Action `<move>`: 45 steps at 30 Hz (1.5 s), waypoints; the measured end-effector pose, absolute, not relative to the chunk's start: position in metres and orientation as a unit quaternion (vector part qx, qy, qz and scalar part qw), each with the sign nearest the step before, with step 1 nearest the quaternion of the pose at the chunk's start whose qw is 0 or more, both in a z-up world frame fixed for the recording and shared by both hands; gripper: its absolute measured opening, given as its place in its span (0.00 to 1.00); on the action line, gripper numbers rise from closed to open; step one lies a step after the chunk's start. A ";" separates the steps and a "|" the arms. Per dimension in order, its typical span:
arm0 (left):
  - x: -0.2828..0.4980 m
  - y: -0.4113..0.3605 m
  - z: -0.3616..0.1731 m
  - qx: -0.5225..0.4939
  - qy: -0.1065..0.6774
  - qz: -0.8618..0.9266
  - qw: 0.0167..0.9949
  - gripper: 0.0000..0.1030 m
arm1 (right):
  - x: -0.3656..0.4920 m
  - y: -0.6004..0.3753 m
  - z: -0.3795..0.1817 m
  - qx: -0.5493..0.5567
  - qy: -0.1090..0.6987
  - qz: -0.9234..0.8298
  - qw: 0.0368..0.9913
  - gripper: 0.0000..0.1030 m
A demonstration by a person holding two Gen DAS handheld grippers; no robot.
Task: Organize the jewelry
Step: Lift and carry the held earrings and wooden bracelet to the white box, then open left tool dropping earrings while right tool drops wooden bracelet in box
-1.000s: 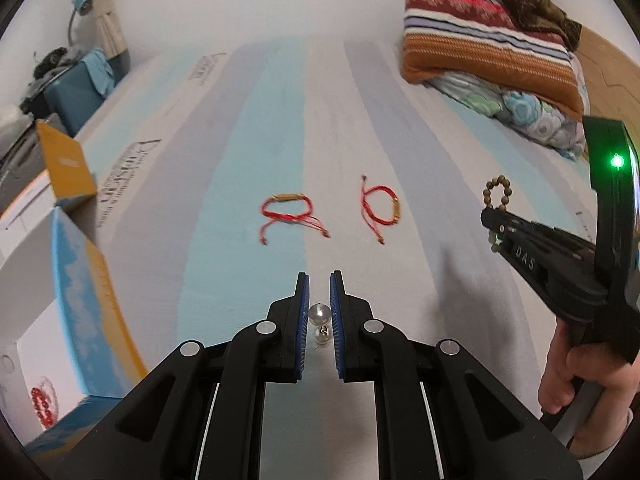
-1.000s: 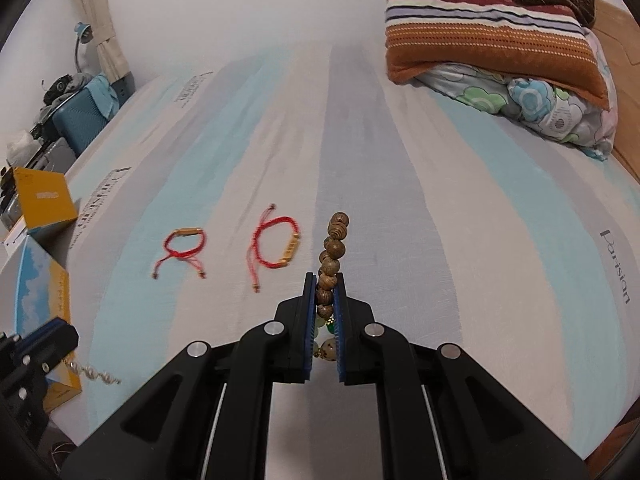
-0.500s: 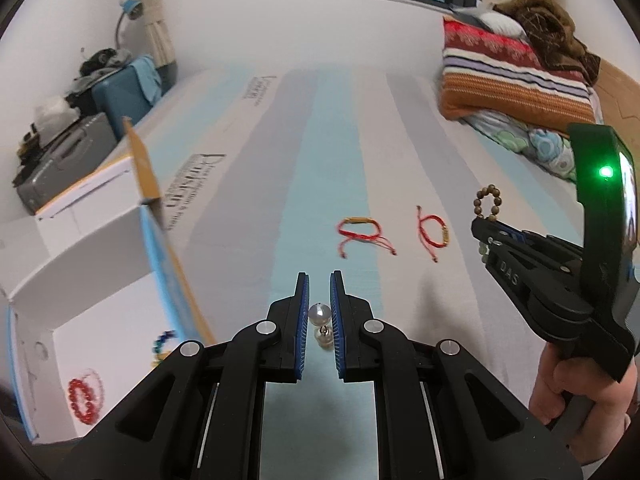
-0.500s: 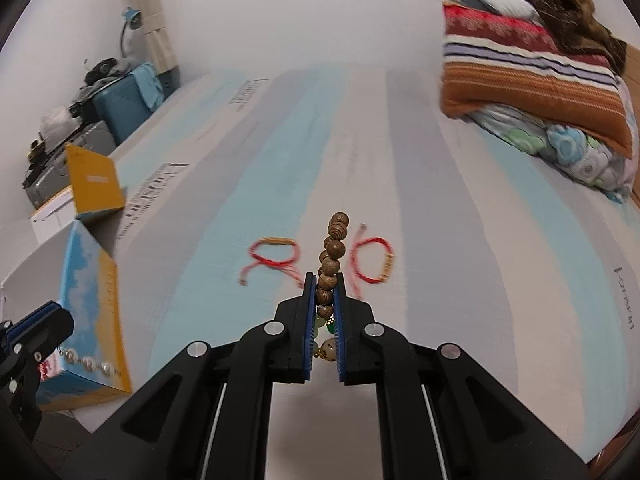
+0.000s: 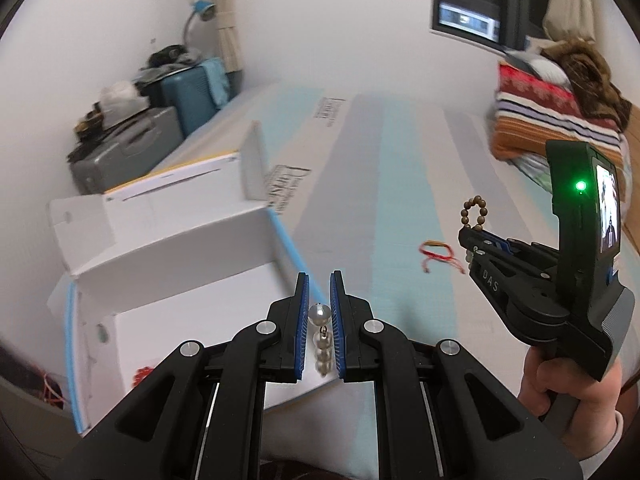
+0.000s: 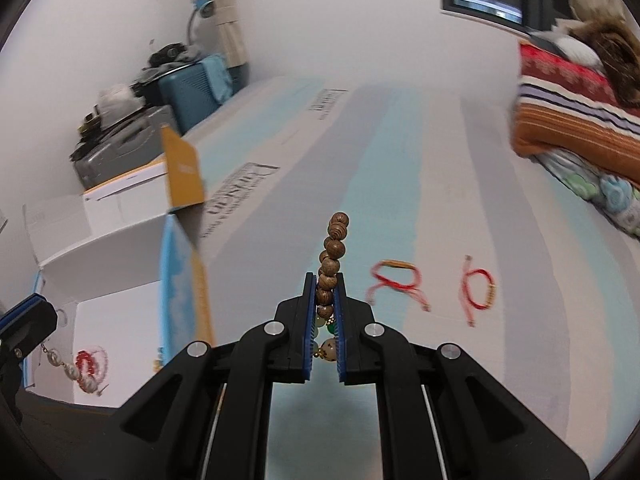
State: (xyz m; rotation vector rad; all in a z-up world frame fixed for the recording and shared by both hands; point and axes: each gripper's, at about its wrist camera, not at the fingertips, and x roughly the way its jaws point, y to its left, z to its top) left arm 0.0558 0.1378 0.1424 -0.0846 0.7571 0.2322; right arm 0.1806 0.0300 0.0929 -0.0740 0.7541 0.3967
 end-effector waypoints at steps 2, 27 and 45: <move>0.047 0.156 0.143 -0.048 0.368 0.127 0.920 0.10 | 0.176 0.044 0.094 -0.041 0.364 0.202 0.908 0.07; 0.005 0.320 0.064 -0.130 0.435 0.253 0.855 0.10 | 0.108 0.225 0.052 -0.137 0.382 0.317 0.857 0.07; 0.027 0.347 0.002 -0.167 0.520 0.238 0.804 0.10 | 0.130 0.260 -0.012 -0.200 0.509 0.309 0.778 0.07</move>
